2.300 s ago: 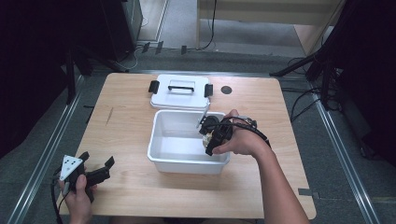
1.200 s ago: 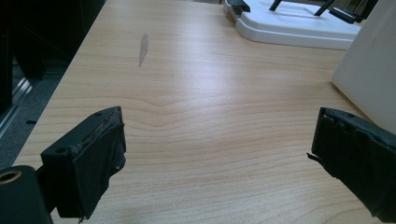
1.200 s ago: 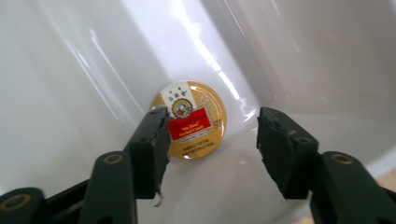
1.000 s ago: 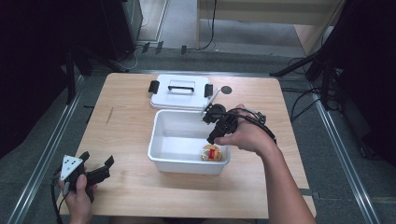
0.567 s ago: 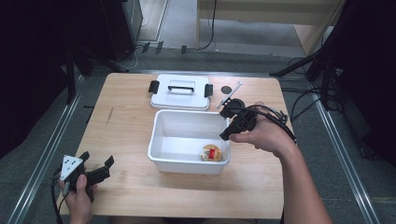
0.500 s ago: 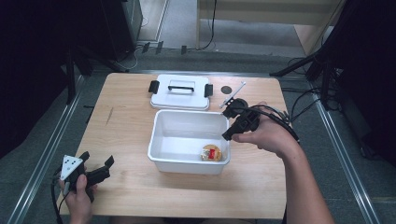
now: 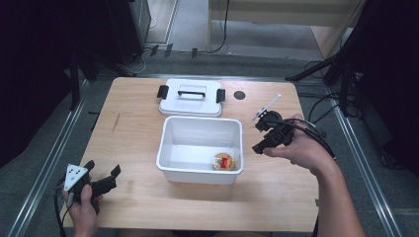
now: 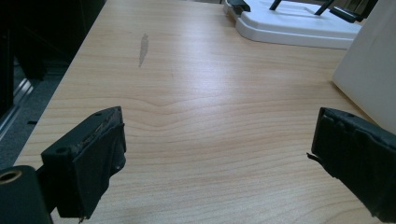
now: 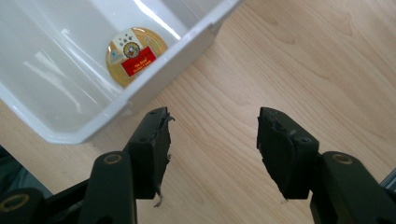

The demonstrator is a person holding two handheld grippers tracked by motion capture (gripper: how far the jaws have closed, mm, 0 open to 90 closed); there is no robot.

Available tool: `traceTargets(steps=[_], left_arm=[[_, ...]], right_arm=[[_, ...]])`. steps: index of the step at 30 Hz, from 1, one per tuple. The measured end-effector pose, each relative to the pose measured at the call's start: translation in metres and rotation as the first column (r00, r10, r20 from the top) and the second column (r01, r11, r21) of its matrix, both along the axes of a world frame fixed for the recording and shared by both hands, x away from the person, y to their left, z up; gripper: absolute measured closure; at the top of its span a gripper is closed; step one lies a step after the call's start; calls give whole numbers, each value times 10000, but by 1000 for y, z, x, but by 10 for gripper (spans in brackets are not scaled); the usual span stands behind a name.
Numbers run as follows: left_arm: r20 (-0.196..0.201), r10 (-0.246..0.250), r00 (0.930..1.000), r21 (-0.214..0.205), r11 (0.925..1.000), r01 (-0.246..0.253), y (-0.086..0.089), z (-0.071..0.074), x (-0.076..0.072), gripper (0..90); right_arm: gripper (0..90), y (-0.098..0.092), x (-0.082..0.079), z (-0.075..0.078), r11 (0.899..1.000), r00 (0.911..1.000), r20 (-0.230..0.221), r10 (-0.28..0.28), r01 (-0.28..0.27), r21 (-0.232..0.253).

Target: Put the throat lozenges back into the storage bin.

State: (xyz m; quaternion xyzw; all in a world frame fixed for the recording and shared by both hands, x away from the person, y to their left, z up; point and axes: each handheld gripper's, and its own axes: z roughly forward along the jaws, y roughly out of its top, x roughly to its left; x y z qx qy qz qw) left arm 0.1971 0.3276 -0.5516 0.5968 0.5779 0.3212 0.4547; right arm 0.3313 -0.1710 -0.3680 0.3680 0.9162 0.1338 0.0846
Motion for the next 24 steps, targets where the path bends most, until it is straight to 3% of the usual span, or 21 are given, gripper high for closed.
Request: traceTargets(steps=[7,12,21,24], left_arm=[[1,7,10000,-14,10000,-7,0,0,0,35],[12,16,10000,-28,10000,-16,0,0,0,35],[35,40,10000,-24,10000,-40,0,0,-1,36],[39,49,10000,-19,10000,-49,0,0,-1,38]], right_arm=[[381,-18,-2,-16,9996,9994,-265,-240,236,-165],[272,-30,-5,-30,9982,9976,-457,-529,515,-314],[0,-52,-11,-54,9926,9936,-217,-1106,1093,-538],[0,-60,-12,-59,9866,9872,103,-1590,1593,-364]])
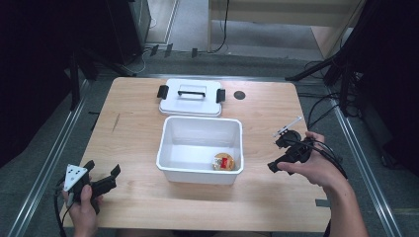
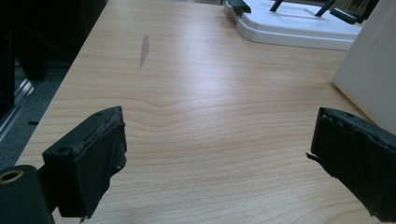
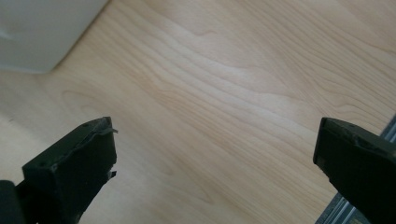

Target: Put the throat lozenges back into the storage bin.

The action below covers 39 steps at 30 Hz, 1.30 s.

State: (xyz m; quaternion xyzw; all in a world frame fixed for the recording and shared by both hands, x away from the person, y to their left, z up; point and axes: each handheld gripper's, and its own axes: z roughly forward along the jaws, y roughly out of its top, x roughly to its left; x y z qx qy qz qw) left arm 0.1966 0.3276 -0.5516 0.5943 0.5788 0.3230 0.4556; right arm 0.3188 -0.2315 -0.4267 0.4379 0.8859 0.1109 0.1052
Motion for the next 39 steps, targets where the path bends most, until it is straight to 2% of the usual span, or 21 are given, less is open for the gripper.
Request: traceTargets(steps=[7,8,12,17,18,20,21,22,23,24,26,28,30,31,32,34,35,36,37,38,39], left_arm=[[5,10,10000,1,10000,-10,0,0,0,39],[7,10,10000,0,10000,-10,0,0,0,39],[7,12,10000,-1,10000,-12,0,0,0,39],[14,17,10000,7,10000,-17,0,0,0,39],[14,17,10000,7,10000,-17,0,0,0,39],[17,22,10000,8,10000,-22,0,0,0,39],[20,22,10000,10,10000,-22,0,0,0,39],[18,20,10000,13,10000,-20,0,0,0,39],[18,25,10000,16,10000,-25,0,0,0,40],[18,25,10000,16,10000,-25,0,0,0,40],[15,26,10000,8,10000,-26,0,0,0,39],[23,35,10000,0,10000,-35,0,0,0,40],[20,39,10000,1,10000,-39,0,0,0,40],[28,39,10000,5,10000,-39,0,0,0,40],[28,39,10000,5,10000,-39,0,0,0,40],[30,44,10000,4,10000,-44,0,0,0,41],[25,52,10000,8,10000,-52,0,0,0,41],[25,52,10000,8,10000,-52,0,0,0,41],[27,64,10000,1,10000,-64,0,0,-1,42],[27,64,10000,1,10000,-64,0,0,-1,42],[-22,20,10000,-8,10000,-20,0,0,0,42]], right_arm=[[0,-17,-4,-11,9961,9958,564,-717,686,547],[0,-22,-7,-16,9932,9923,816,-936,874,769],[0,-31,-11,-25,9864,9863,1067,-1261,1133,1188],[0,-47,-20,-46,9694,9639,1830,-1933,1588,1871],[0,-47,-20,-46,9694,9639,1830,-1933,1588,1871],[0,-52,-25,-52,9613,9518,2157,-2181,1714,2158],[0,-56,-29,-58,9538,9406,2391,-2412,1844,2370],[0,-59,-31,-62,9506,9354,2505,-2495,1871,2478],[0,-60,-32,-64,9473,9310,2572,-2591,1929,2559],[0,-60,-32,-64,9473,9310,2572,-2591,1929,2559],[0,-66,-37,-72,9381,9203,2741,-2791,2003,2827],[0,-74,-44,-81,9251,9028,2981,-3099,2139,3137],[0,-76,-46,-83,9226,8996,3046,-3130,2119,3223],[0,-81,-51,-87,9117,8865,3204,-3339,2174,3487],[0,-81,-51,-87,9117,8865,3204,-3339,2174,3487],[0,-87,-57,-90,9030,8737,3380,-3500,2187,3699],[0,-91,-60,-92,8951,8671,3447,-3596,2162,3899],[0,-91,-60,-92,8951,8671,3447,-3596,2162,3899],[0,-95,-65,-95,8895,8596,3530,-3694,2172,4020],[0,-95,-65,-95,8895,8596,3530,-3694,2172,4020],[0,-97,-67,-96,8874,8550,3589,-3744,2180,4062]])
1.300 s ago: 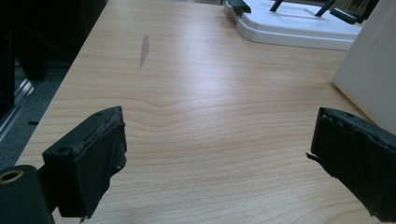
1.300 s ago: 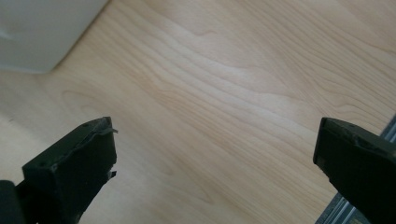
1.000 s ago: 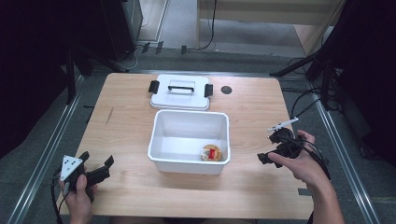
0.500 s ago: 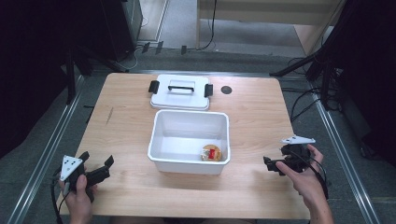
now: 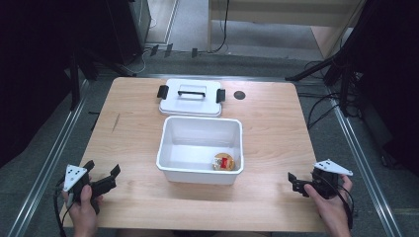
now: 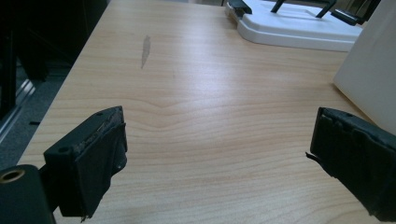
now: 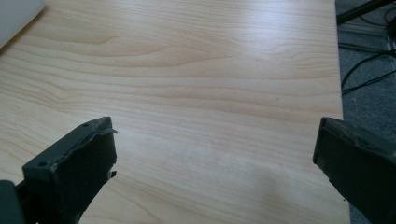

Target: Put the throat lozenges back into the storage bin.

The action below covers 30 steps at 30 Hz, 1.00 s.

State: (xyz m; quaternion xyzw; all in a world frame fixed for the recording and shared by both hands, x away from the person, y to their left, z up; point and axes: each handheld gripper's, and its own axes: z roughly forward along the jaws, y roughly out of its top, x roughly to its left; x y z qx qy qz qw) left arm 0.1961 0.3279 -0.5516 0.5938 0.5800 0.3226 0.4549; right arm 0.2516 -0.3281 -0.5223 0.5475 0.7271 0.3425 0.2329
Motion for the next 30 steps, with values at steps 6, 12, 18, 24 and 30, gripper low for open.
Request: traceTargets(steps=[6,12,18,24,30], left_arm=[[16,19,10000,18,10000,-19,0,0,0,42],[-1,20,10000,4,10000,-20,0,0,0,43],[-33,-9,10000,25,10000,9,-1,0,1,43],[-14,-25,10000,52,10000,25,-1,0,1,43],[-43,8,10000,62,10000,-8,-1,0,2,42]], right_arm=[[0,-14,-14,-10,9990,9995,151,-276,270,361],[0,-21,-21,-27,9952,9983,249,-527,504,838],[0,-24,-25,-26,9884,9954,629,-722,630,1381],[0,-26,-25,-26,9840,9947,501,-901,811,1587],[0,-25,-24,-27,9851,9957,381,-843,775,1536]])
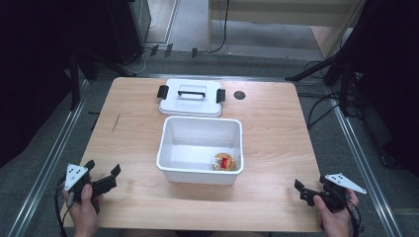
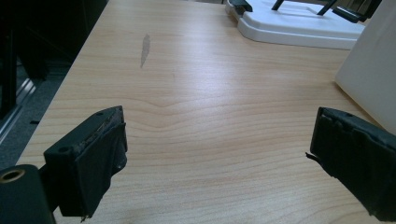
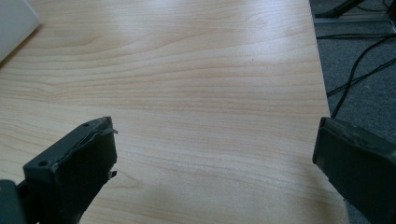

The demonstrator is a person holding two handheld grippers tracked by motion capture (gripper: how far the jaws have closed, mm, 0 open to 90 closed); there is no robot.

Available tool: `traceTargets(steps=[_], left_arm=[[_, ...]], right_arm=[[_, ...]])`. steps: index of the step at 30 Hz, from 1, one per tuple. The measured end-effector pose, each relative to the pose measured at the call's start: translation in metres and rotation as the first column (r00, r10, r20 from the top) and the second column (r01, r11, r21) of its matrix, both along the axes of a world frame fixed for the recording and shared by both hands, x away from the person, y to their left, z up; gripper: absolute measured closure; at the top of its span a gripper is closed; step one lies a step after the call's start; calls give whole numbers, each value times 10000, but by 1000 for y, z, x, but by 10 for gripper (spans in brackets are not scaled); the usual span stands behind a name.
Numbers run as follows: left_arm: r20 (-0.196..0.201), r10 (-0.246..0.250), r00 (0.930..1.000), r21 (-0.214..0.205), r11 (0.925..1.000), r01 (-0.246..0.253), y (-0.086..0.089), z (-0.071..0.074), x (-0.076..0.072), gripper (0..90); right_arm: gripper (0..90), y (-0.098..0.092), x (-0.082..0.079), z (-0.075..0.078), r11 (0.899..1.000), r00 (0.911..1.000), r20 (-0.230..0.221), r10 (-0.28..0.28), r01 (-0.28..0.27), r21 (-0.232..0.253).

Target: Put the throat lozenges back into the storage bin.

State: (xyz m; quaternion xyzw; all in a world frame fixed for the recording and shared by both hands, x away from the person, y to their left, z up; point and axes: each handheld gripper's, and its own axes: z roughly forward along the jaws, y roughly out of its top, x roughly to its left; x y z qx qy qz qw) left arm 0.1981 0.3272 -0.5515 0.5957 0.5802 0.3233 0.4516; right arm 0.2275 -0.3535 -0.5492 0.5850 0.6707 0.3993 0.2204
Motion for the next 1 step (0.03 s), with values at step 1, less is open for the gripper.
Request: traceTargets(steps=[1], left_arm=[[0,0,10000,0,10000,0,0,0,0,42]], right_arm=[[0,0,0,0,10000,10000,-23,-3,3,-2]])
